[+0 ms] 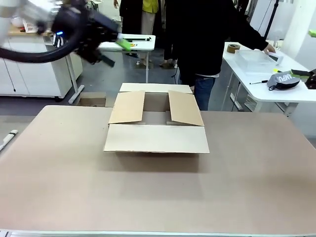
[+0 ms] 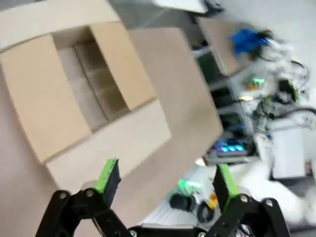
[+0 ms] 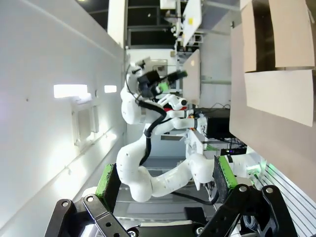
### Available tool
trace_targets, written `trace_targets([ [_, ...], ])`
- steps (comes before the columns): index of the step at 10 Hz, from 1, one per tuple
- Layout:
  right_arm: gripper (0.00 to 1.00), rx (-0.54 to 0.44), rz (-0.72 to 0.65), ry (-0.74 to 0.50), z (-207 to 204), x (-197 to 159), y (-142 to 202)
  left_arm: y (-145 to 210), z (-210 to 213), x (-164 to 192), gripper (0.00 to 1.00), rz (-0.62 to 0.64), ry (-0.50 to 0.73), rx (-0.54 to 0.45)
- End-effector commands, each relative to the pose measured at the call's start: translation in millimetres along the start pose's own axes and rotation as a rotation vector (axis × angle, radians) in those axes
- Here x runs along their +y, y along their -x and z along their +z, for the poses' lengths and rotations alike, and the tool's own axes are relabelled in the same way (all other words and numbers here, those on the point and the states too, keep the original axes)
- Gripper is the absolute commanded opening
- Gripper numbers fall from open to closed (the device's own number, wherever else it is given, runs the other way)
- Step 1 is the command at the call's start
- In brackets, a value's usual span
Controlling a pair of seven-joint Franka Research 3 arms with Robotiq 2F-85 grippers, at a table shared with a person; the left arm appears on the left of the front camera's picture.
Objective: Pack the gift set into the box.
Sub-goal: Place both hands on the side flaps of the Package Box and spread them outward.
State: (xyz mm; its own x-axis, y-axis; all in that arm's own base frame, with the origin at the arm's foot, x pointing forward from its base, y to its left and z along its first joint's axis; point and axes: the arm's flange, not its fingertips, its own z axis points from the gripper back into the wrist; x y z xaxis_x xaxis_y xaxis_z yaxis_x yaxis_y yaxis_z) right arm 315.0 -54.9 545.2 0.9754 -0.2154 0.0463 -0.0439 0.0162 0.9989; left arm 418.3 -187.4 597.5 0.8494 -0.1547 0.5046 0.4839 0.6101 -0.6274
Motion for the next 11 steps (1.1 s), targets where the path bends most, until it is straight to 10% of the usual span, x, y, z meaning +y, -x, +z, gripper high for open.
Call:
trace_targets([
  [1, 1.00, 0.005, 0.016, -0.006, 0.3, 0.7, -1.9, -52.4, -48.1, 12.2, 1.00, 0.132, -0.271, 0.113],
  [5, 1.00, 0.005, 0.016, -0.006, 0.3, 0.7, -1.9, -95.8, -145.4, 11.2, 1.00, 0.073, -0.717, 0.205],
  [8, 1.00, 0.005, 0.016, -0.006, 0.3, 0.7, -1.9, -73.9, -214.6, 41.4, 1.00, -0.048, -0.757, 0.313],
  [11, 1.00, 0.005, 0.016, -0.006, 0.3, 0.7, -1.9, -54.2, -164.7, 35.8, 1.00, 0.037, -0.770, 0.226],
])
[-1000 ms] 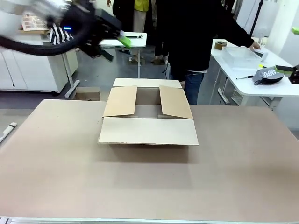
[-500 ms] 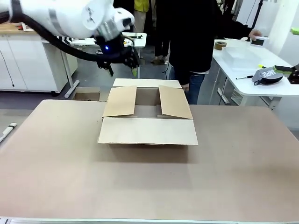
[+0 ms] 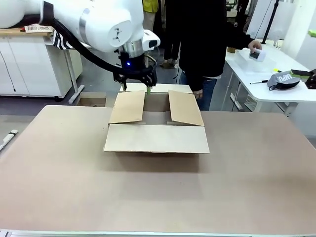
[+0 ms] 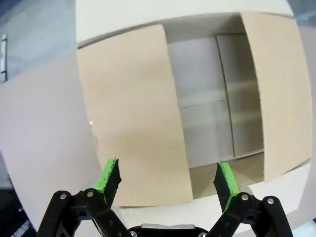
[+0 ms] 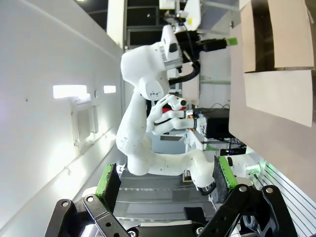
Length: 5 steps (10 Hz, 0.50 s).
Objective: Pack the gift set into the box.
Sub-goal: Place both hands on the side flaps of the Package Box and spread them outward.
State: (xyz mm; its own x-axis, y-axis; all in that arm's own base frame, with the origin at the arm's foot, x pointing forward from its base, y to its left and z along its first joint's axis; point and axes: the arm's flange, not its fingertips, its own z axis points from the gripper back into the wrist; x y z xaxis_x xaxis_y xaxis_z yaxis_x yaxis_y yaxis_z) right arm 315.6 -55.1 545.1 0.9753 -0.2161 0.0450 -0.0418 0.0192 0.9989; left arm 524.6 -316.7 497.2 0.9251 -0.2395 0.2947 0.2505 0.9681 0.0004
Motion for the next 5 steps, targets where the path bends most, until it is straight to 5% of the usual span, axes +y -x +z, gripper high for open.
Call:
trace_targets([
  [1, 1.00, 0.006, 0.018, -0.010, 0.2, 0.8, -1.2, 2.8, -14.3, -8.4, 1.00, -0.027, -0.006, 0.019],
  [3, 1.00, 0.006, 0.018, -0.010, 0.2, 0.8, -1.2, 2.9, -22.7, -54.9, 1.00, 0.122, -0.164, 0.024],
  [5, 1.00, 0.006, 0.018, -0.010, 0.2, 0.8, -1.2, -9.5, -30.5, -66.3, 1.00, 0.146, -0.167, 0.049],
])
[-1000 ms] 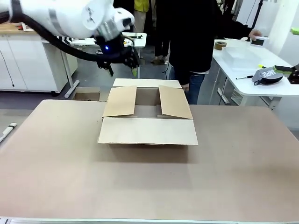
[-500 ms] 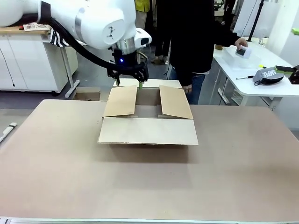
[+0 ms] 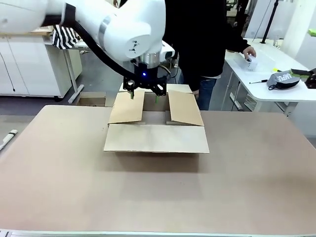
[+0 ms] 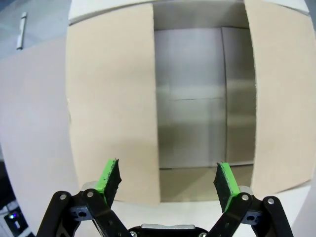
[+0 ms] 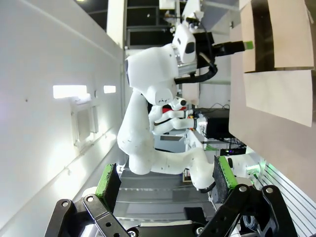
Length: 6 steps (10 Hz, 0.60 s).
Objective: Pack the gift set into the box.
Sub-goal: Place both hands on the side flaps of the Package Box and spread them outward.
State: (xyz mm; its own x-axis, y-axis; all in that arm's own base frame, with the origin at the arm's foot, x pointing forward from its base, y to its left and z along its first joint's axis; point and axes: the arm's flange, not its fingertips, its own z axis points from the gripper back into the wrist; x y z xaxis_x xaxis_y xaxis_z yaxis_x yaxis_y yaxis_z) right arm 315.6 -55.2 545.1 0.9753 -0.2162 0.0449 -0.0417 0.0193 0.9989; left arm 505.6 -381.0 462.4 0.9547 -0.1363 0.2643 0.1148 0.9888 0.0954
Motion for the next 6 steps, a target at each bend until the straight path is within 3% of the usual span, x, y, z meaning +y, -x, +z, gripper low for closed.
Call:
trace_targets([
  [1, 1.00, 0.006, 0.018, -0.010, 0.0, 0.8, -1.2, -25.9, -6.8, -2.9, 1.00, 0.068, -0.062, 0.031],
  [4, 1.00, 0.006, 0.018, -0.010, 0.0, 0.8, -1.2, -27.0, -33.8, -0.7, 1.00, 0.310, -0.344, 0.015],
  [6, 1.00, 0.006, 0.018, -0.010, 0.0, 0.8, -1.2, -29.0, -51.6, -3.0, 1.00, 0.387, -0.428, 0.012],
])
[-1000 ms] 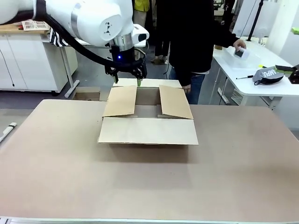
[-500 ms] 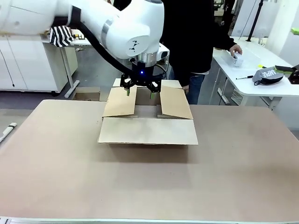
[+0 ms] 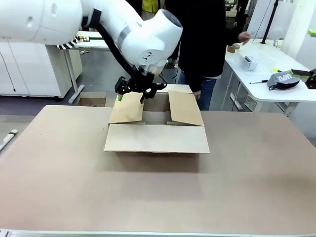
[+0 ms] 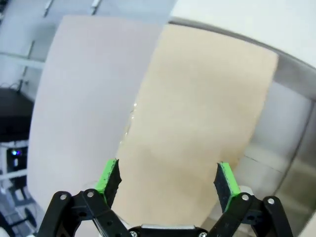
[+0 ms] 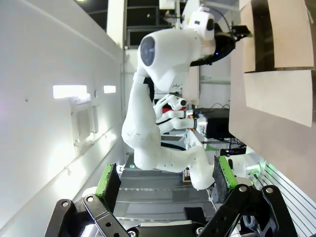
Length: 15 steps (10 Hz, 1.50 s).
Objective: Pack the gift set into the box.
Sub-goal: Place both hands on the side flaps of the Package Box and spread them outward.
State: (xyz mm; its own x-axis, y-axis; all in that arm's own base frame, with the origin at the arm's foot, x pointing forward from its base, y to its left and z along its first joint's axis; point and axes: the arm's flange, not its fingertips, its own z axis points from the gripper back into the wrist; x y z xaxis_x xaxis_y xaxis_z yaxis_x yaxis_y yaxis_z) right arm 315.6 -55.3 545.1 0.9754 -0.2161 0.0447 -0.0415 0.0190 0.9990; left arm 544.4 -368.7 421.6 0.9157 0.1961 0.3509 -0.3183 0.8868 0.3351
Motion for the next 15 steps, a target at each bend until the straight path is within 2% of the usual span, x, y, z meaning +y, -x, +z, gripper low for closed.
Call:
trace_targets([
  [1, 1.00, 0.006, 0.018, -0.010, 0.0, 0.8, -1.2, 0.7, -0.7, -19.4, 1.00, 0.009, -0.043, 0.030],
  [5, 1.00, 0.006, 0.018, -0.010, 0.0, 0.8, -1.2, -0.2, -2.9, -24.1, 1.00, -0.048, 0.005, 0.028],
  [8, 1.00, 0.006, 0.018, -0.010, 0.0, 0.8, -1.2, -0.2, -10.3, -45.7, 1.00, -0.141, 0.005, 0.035],
  [11, 1.00, 0.006, 0.018, -0.010, 0.0, 0.8, -1.2, -0.1, -12.6, -44.8, 1.00, -0.148, -0.054, 0.041],
  [15, 1.00, 0.006, 0.018, -0.010, 0.0, 0.8, -1.2, 6.1, -10.7, -36.2, 1.00, -0.177, -0.220, 0.036],
])
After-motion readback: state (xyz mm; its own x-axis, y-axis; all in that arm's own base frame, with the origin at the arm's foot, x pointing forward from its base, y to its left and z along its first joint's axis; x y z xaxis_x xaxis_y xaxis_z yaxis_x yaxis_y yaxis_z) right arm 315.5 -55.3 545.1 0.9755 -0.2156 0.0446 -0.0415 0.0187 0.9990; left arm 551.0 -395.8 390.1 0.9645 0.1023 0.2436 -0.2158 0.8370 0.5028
